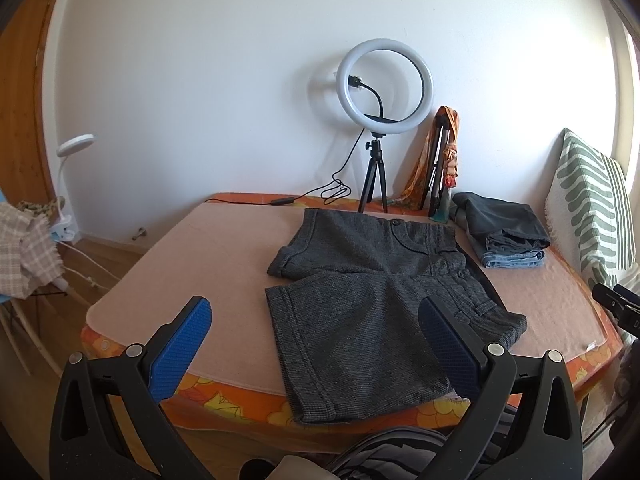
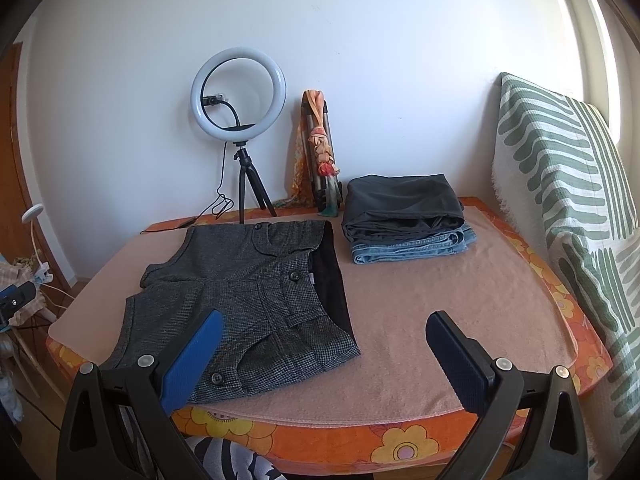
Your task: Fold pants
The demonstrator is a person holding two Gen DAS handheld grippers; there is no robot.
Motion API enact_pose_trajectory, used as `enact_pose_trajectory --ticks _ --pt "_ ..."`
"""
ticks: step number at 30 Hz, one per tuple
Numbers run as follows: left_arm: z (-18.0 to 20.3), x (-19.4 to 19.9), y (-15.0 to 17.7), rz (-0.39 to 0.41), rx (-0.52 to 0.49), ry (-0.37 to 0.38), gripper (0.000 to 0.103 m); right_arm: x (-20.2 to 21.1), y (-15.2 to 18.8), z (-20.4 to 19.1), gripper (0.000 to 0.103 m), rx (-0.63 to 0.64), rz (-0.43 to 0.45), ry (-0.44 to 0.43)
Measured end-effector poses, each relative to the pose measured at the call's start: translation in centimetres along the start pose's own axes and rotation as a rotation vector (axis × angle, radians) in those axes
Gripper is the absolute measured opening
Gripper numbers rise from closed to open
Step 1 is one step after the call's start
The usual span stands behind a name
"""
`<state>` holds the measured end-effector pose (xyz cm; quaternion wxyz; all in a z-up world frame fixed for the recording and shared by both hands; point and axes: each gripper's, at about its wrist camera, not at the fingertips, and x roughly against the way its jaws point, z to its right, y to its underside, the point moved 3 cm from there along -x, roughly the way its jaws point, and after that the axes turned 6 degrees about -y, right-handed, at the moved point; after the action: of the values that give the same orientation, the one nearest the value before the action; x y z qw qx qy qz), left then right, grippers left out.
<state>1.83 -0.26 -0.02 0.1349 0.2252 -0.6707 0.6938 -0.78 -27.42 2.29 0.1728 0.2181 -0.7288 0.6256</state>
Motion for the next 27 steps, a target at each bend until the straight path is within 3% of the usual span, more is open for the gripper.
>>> enact_pose_trajectory --ticks 27 --pt "0.62 0.0 0.08 0.0 -0.01 0.004 0.103 0.13 0.2 -0.19 0.103 -0.002 0.007 -0.017"
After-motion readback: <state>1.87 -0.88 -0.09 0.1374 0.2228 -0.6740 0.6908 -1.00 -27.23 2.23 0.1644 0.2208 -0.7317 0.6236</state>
